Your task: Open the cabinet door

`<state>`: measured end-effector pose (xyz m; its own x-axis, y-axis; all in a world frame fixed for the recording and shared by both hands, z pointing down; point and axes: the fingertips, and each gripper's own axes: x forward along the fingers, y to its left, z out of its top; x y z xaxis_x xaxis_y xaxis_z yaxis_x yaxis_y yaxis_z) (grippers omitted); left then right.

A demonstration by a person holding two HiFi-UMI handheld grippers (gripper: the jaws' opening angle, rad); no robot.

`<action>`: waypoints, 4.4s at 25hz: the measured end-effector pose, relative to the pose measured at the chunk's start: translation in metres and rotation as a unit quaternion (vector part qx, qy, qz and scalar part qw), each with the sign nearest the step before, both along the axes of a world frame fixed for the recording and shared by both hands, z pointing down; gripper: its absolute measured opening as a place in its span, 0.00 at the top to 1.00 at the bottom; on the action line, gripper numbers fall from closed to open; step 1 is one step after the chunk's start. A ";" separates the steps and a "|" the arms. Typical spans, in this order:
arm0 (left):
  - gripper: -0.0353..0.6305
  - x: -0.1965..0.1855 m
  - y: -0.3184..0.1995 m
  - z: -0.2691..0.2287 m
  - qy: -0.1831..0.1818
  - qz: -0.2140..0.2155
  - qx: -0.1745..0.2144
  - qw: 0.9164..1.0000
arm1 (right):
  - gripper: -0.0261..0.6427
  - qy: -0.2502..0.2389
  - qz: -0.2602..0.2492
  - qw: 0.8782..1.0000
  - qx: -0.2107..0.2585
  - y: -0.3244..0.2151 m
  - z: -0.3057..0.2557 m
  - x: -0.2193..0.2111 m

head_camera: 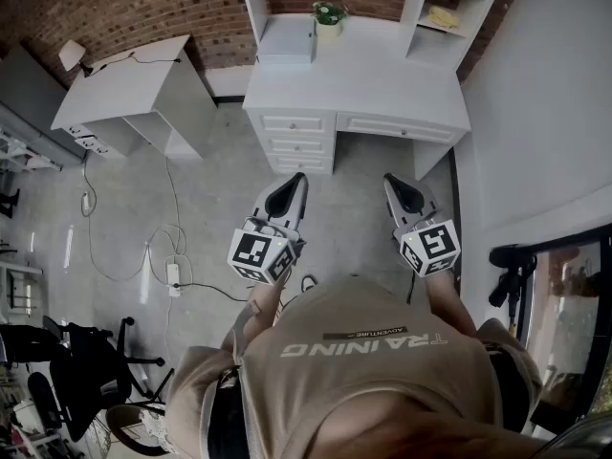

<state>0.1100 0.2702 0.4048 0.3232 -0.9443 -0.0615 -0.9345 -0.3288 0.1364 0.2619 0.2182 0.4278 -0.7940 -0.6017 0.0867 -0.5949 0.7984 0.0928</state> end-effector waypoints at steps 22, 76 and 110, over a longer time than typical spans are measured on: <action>0.94 -0.052 -0.013 0.064 0.021 0.034 -0.066 0.997 | 0.94 -0.005 0.030 0.998 -0.047 0.002 0.032 -0.049; 0.94 -0.153 -0.334 0.029 -0.009 0.004 -0.046 0.999 | 0.94 0.010 -0.037 0.999 -0.006 -0.333 0.031 -0.175; 0.94 -0.219 -0.551 0.019 0.027 -0.013 -0.043 0.999 | 0.94 -0.041 -0.115 0.992 -0.044 -0.551 0.025 -0.261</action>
